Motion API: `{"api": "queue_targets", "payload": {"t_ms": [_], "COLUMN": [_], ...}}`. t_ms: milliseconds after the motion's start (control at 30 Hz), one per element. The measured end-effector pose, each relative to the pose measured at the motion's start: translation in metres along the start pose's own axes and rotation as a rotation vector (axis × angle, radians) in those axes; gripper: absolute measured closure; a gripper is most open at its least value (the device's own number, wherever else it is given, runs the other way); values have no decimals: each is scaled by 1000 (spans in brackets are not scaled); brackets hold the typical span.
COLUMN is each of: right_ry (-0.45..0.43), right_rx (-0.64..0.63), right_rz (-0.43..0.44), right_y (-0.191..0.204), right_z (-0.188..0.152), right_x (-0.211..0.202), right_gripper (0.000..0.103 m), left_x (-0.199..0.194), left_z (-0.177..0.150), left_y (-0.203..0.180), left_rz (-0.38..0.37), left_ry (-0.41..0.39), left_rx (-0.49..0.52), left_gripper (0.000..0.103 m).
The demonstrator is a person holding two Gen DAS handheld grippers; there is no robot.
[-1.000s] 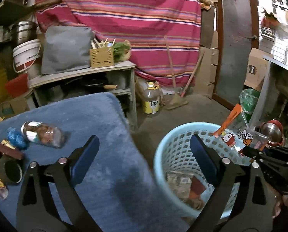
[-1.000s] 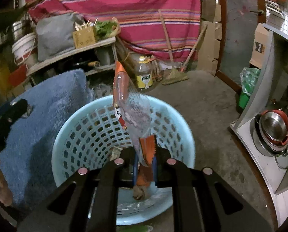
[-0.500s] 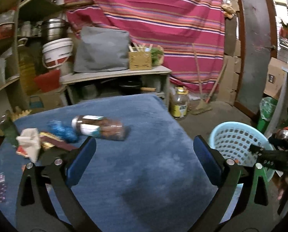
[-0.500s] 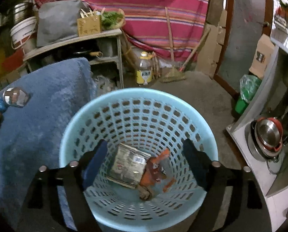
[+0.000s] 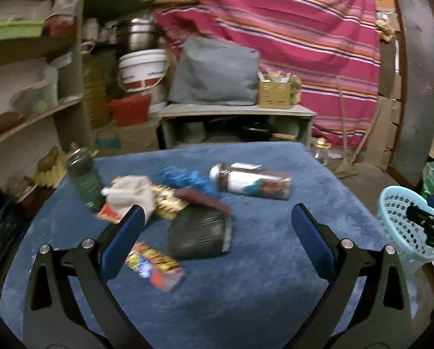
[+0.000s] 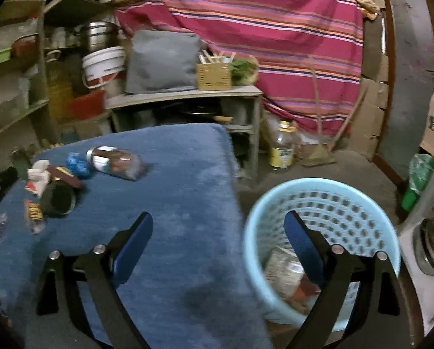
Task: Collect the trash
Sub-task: 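Move both open tools back over the table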
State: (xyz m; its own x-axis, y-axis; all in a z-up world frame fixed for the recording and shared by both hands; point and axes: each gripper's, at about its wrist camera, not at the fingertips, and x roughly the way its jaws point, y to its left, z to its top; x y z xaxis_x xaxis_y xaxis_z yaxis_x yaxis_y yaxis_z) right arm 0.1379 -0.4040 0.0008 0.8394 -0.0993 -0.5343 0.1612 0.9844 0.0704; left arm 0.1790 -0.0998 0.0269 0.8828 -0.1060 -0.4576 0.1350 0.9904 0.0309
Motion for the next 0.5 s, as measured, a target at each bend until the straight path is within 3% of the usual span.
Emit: {"api": "queue_targets", "payload": {"t_ms": [500], "right_ry": [9], "right_rx": [-25], "right_rz": [37], "right_y": [75], "right_z": [3], "right_x": [31], "right_gripper": [13], "left_x": [12], "left_z": [-23], "left_y": [94], "left_rz": [148], "left_ry": [64], "left_rx": [-48], "left_gripper": [5]}}
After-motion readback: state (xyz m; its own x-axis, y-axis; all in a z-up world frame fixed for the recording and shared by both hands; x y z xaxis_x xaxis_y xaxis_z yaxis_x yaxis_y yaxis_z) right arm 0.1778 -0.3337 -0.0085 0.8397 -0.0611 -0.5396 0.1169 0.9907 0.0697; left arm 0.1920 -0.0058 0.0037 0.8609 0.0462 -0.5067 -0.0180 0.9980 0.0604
